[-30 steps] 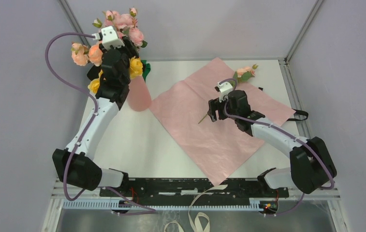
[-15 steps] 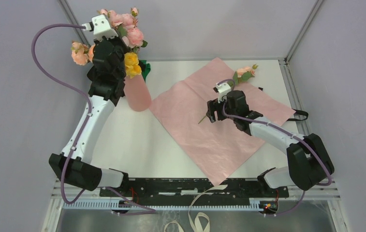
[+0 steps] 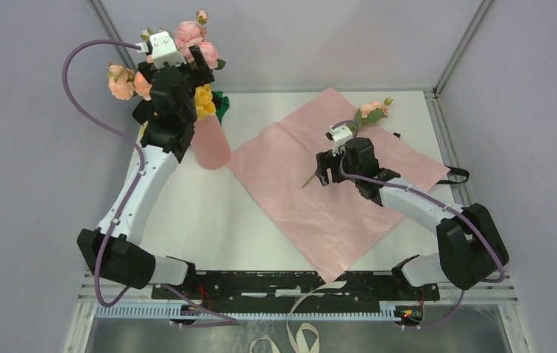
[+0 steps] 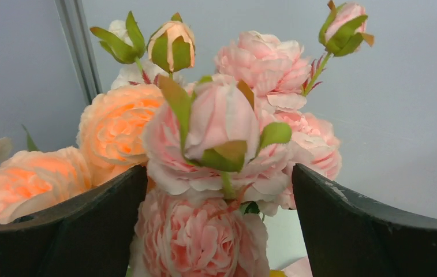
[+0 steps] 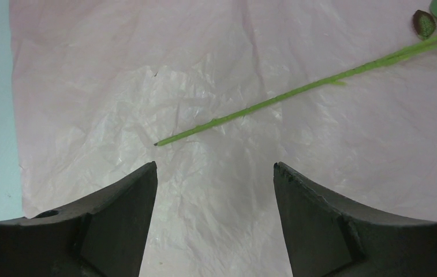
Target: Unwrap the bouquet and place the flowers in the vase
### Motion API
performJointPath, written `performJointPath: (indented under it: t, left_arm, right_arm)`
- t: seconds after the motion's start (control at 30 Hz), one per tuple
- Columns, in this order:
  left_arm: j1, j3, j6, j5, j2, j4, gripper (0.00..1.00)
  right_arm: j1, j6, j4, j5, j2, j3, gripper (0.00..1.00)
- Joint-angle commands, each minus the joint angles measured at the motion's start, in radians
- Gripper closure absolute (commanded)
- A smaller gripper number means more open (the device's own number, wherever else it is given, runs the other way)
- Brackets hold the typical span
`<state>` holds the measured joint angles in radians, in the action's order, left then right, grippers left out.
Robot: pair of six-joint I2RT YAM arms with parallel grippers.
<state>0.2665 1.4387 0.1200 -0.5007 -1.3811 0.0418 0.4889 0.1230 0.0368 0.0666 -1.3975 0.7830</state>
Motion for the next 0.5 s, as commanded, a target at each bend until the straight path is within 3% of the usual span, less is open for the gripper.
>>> performJointPath:
  t: [0.0,0.27,0.33,0.47]
  left_arm:
    - [0.005,0.013,0.004,-0.07,0.105,0.043,0.0]
    - [0.005,0.248,-0.001,-0.148,0.102,-0.15,0.0]
    - [0.005,0.204,0.011,-0.145,0.142,-0.111,0.0]
    - [0.005,0.062,0.085,-0.058,0.272,-0.033,0.0]
  right_arm:
    - [0.001,0.002,0.011,-0.089,0.03,0.053,0.2]
    - [0.002,0.034,-0.014,-0.181,0.011,0.108,0.18]
    - [-0.001,0.055,-0.012,-0.222,0.013,0.111,0.09]
    - [-0.014,0.079,-0.017,-0.318,-0.004,0.127,0.02]
